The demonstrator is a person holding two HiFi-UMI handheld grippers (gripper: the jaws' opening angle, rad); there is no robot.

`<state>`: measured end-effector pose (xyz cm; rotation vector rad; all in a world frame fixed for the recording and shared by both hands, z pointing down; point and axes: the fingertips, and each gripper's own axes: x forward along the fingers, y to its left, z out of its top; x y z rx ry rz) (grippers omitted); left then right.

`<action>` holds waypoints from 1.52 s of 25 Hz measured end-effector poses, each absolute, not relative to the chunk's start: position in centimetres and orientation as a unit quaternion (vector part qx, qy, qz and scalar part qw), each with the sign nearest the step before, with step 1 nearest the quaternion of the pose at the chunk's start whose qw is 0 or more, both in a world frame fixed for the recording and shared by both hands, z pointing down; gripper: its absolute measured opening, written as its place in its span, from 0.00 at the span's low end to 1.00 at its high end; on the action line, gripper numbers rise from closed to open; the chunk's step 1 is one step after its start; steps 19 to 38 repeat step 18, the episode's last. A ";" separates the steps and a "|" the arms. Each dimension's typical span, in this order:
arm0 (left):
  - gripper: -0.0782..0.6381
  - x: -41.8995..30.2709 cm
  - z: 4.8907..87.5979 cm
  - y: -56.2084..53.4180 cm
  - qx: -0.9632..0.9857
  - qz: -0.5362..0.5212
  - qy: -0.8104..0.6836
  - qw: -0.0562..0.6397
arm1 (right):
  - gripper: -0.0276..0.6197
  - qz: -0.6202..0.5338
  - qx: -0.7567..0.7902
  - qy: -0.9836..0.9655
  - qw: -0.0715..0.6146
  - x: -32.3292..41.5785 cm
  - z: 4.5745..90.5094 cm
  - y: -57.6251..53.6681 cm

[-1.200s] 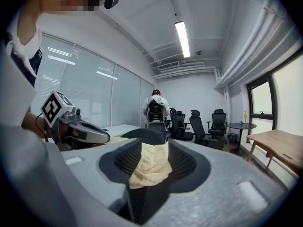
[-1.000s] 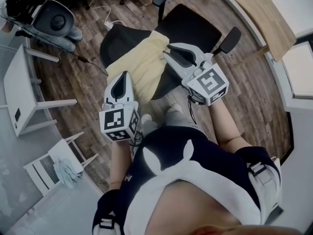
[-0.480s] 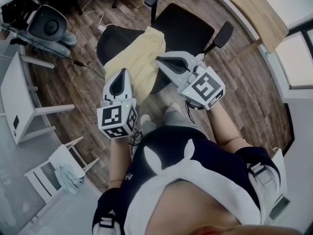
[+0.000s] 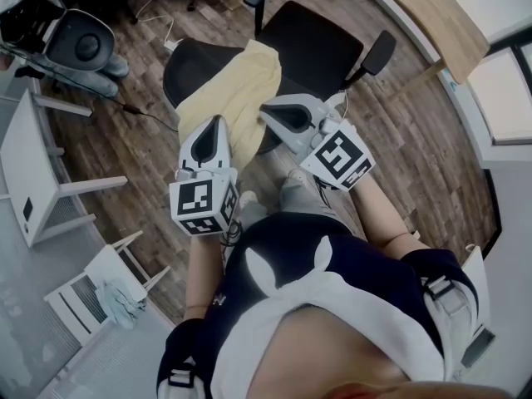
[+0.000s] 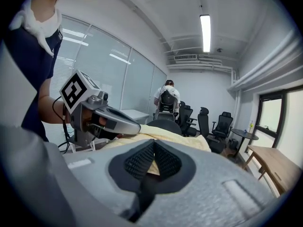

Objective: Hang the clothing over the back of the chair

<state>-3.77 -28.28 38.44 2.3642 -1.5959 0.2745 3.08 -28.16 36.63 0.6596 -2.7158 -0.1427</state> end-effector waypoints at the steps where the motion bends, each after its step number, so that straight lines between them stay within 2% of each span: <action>1: 0.12 -3.7 38.6 -28.3 0.816 0.098 -0.552 0.136 | 0.04 -0.052 0.233 -0.955 0.175 3.0 36.8 -28.2; 8: 0.12 -3.3 39.3 -28.2 0.810 0.097 -0.563 0.135 | 0.04 -0.101 0.231 -0.941 0.224 2.6 38.6 -27.9; 14: 0.12 -4.1 39.3 -28.2 0.817 0.075 -0.554 0.143 | 0.04 -0.107 0.233 -0.938 0.235 2.1 39.0 -28.2; 18: 0.12 -4.4 39.4 -28.4 0.818 0.070 -0.553 0.139 | 0.04 -0.100 0.227 -0.944 0.217 1.6 39.1 -28.3; 38: 0.12 -4.4 39.4 -28.4 0.818 0.070 -0.553 0.139 | 0.04 -0.100 0.227 -0.944 0.217 1.6 39.1 -28.3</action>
